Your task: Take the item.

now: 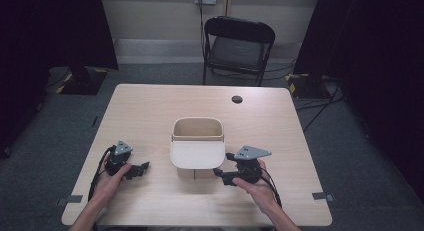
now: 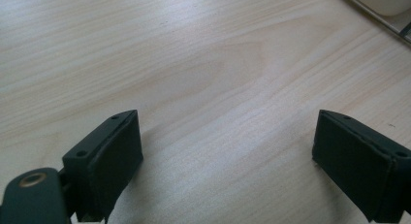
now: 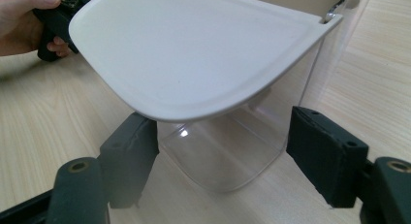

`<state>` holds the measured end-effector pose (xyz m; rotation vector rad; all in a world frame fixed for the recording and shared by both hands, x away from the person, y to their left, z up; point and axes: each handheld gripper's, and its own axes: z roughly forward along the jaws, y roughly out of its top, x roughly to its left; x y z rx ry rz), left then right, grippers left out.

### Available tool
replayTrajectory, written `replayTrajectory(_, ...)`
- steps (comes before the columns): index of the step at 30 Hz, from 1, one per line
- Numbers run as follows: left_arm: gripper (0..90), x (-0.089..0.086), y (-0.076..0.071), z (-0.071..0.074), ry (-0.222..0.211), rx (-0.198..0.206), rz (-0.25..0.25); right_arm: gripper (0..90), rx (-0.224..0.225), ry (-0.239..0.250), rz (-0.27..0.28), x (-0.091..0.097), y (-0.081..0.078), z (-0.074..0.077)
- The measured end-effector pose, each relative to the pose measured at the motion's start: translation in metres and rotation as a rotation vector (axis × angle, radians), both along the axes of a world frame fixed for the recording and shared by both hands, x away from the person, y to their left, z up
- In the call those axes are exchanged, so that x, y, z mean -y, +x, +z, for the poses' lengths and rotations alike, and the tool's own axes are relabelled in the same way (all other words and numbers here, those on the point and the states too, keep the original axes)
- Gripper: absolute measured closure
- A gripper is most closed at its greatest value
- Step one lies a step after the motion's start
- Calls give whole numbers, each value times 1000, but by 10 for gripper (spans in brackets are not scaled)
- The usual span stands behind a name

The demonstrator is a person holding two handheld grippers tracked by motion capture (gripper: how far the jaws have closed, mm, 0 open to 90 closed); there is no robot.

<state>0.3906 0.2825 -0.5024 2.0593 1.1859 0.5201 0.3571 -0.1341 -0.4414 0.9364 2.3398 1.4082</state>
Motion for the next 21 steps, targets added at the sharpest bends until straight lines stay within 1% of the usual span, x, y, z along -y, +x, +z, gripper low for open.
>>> replayTrajectory(11, 97, 0, 0, 0, -3, 0, 3, 268, 8, 5, 5, 0, 0, 2)
replayTrajectory(14, 97, 0, 0, 0, -2, 1, 3, 301, 9, 8, 16, 0, -1, 4)
replayTrajectory(17, 97, 0, 0, 0, -2, 1, 3, 303, 10, 11, 16, -2, 0, 5)
replayTrajectory(18, 97, 0, 0, 0, -3, 0, 3, 295, 17, 12, 19, -4, 0, 6)
replayTrajectory(21, 97, 0, 0, 0, -2, 1, 3, 298, 14, 11, 21, -3, 1, 7)
